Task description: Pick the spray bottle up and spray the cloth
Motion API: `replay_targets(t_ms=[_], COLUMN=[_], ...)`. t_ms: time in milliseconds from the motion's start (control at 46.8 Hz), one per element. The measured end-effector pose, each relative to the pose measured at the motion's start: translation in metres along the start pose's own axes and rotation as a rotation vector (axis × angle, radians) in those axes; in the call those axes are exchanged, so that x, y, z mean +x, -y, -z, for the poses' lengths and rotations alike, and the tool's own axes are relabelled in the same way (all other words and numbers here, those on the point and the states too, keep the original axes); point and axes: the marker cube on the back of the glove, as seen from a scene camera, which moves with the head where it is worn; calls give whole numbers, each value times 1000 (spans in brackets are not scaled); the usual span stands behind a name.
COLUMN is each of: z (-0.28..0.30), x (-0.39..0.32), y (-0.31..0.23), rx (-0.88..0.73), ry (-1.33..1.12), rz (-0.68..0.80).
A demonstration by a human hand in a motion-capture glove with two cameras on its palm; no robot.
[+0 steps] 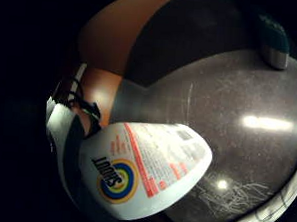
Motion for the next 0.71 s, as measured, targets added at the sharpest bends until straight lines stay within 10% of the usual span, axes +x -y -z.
replay_targets(t_ms=[706], z=[60], x=[-17], y=[-32], rx=[-237], ry=[-130], rz=[119])
